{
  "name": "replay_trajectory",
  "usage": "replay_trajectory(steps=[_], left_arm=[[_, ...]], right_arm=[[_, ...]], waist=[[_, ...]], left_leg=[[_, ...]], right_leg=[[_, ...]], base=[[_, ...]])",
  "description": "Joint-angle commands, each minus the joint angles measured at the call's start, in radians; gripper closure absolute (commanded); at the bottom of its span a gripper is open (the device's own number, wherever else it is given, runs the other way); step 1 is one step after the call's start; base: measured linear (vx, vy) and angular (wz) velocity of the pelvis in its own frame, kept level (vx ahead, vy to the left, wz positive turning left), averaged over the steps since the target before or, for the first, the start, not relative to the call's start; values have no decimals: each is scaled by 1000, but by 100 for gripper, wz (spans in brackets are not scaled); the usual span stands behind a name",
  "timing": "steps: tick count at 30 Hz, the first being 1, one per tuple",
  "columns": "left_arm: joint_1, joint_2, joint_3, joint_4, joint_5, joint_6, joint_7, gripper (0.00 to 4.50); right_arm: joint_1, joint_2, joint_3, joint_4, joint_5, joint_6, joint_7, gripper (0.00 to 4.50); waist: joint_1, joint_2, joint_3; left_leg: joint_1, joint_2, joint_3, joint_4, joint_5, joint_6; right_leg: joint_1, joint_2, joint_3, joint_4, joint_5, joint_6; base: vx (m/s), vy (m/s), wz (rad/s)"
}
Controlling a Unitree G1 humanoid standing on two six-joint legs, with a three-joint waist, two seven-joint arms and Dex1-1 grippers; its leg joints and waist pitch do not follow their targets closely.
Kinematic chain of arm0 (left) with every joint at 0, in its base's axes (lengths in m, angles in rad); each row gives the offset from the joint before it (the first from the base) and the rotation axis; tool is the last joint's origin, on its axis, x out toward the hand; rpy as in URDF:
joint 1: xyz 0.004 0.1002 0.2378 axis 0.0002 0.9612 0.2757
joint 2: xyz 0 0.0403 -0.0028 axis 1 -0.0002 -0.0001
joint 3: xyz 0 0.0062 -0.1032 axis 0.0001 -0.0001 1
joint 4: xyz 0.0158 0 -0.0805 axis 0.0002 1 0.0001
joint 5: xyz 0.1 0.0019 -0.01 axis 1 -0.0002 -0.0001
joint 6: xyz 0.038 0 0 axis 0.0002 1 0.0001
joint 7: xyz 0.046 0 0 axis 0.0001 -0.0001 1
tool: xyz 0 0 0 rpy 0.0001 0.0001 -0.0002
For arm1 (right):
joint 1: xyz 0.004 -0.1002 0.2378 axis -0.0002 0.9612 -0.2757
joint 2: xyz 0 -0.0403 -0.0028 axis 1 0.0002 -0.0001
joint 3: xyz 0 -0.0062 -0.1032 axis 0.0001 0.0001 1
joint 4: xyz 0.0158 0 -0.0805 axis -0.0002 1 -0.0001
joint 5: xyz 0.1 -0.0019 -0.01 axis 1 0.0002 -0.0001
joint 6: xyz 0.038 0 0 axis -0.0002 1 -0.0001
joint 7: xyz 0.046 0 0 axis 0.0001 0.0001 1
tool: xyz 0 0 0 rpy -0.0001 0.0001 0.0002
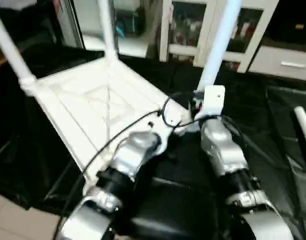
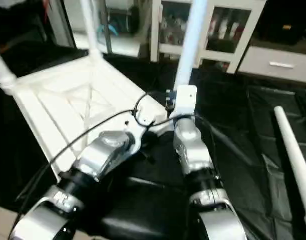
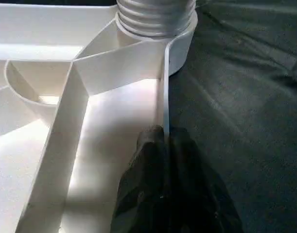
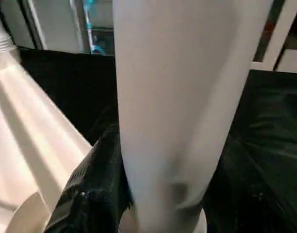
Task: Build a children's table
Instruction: Insert table leg to table base
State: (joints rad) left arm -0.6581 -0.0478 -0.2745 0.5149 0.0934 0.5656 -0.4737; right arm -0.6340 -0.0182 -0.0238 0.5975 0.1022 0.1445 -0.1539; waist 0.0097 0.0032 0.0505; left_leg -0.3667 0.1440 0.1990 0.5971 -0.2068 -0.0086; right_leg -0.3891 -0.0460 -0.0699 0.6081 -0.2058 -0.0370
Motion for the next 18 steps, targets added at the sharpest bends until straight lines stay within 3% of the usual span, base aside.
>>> replay_trajectory(steps=[1, 5, 11, 12, 15, 16, 18], left_arm=[[-27, -29, -18, -126, -49, -33, -44, 450], [-24, -16, -14, -126, -51, -30, -43, 450], [-26, -10, -1, -126, -44, -24, -47, 450], [-26, -8, 0, -127, -45, -25, -50, 450], [-24, 5, -2, -134, -47, -28, -63, 450], [-23, 10, -2, -136, -48, -30, -67, 450], [-17, 33, -4, -144, -49, -48, -91, 450]], right_arm=[[34, -4, -26, 170, -19, 61, -37, 265], [19, -6, -29, 196, -20, 44, -42, 265], [-16, -2, -37, 250, -6, -43, 16, 265], [-15, -5, -28, 236, -5, -62, 48, 230], [-7, -15, -20, 168, 20, -77, 127, 192], [-5, -19, -17, 151, 25, -72, 142, 190], [11, -40, -11, 71, 49, -18, 196, 169]], waist=[[11, -15, -59], [6, -18, -53], [3, -17, -53], [4, -13, -54], [4, -14, -58], [9, -9, -61], [22, -15, -70]], left_leg=[[6, 95, -48, -65, -102, 75], [6, 94, -50, -67, -144, 58], [6, 94, -49, -65, -154, 55], [7, 94, -49, -65, -151, 57], [4, 95, -48, -62, -118, 78], [5, 97, -48, -59, -93, 89], [1, 93, -44, -51, -28, 120]], right_leg=[[50, -130, 69, -76, -82, -213], [48, -130, 70, -84, -167, -198], [46, -130, 70, -84, -171, -200], [46, -131, 70, -83, -164, -203], [50, -128, 69, -74, -86, -221], [52, -130, 70, -68, -45, -232], [56, -126, 71, -54, 65, -246]], base=[[0, 0, 0], [0, 0, 0], [0, 0, 0], [0, 0, 0], [0, 0, 0], [0, 0, 0], [0, 0, 0]])
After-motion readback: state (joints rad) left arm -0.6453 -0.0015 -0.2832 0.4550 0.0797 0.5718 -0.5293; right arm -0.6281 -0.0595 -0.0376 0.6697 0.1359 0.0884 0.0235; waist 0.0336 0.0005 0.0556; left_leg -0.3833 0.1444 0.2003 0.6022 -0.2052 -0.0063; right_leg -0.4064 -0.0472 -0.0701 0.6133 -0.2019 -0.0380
